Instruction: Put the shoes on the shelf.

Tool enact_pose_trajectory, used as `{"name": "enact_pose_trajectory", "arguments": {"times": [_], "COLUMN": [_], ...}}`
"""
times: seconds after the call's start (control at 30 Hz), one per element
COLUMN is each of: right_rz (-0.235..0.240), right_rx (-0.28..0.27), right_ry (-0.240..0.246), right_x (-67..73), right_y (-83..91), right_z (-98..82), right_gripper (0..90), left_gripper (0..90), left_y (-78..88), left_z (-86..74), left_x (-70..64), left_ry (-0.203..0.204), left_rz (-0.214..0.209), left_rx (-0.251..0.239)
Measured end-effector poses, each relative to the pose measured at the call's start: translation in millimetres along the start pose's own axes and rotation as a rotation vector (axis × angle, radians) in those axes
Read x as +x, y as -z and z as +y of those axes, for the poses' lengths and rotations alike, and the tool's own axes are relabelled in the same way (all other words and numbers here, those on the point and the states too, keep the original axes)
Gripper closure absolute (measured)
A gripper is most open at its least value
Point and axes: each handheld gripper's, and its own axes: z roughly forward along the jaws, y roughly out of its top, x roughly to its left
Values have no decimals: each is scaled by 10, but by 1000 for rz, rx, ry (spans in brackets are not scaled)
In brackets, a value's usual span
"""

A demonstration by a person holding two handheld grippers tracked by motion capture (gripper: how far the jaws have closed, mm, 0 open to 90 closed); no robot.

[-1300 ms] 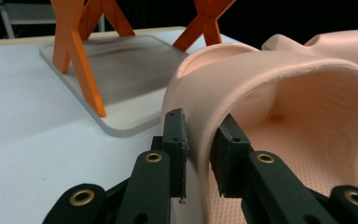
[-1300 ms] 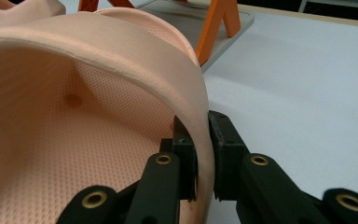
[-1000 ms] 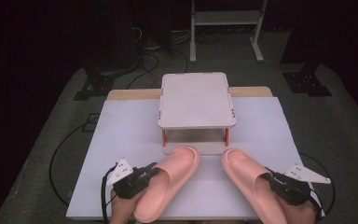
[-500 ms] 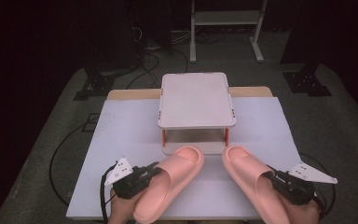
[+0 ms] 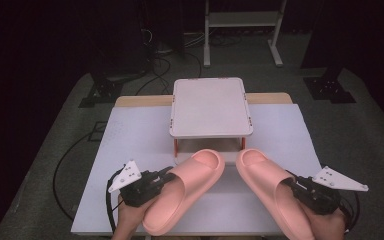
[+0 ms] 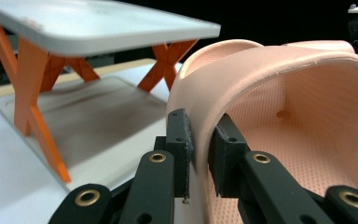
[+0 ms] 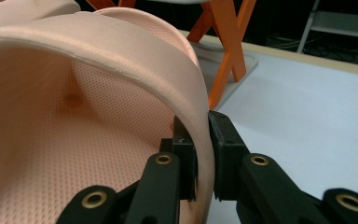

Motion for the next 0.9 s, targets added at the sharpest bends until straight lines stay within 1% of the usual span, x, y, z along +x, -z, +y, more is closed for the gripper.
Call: {"name": "enact_pose_trajectory", "arguments": {"times": [0.13, 0.3, 0.43, 0.47, 0.67, 0.9], "right_rz": [2, 3, 5, 5, 12, 19], "right_rx": [-25, -33, -36, -36, -45, -49], "right_ry": [4, 9, 22, 22, 35, 38], "right_x": [10, 17, 15, 15, 15, 2], "right_y": [31, 49, 27, 27, 5, -28], "right_z": [93, 186, 295, 295, 428, 550], "right_gripper": [814, 814, 813, 813, 813, 813], "left_gripper": [797, 798, 798, 798, 798, 798], "left_y": [12, 14, 0, -4, -32, -54], "left_z": [127, 265, 349, 368, 465, 567], "left_x": [1, 16, 36, 43, 66, 132], "left_ry": [-20, -35, -38, -39, -39, -42], "left_rz": [-6, -18, -20, -21, -27, -19], "left_rx": [-11, -24, -32, -34, -42, -47]}}
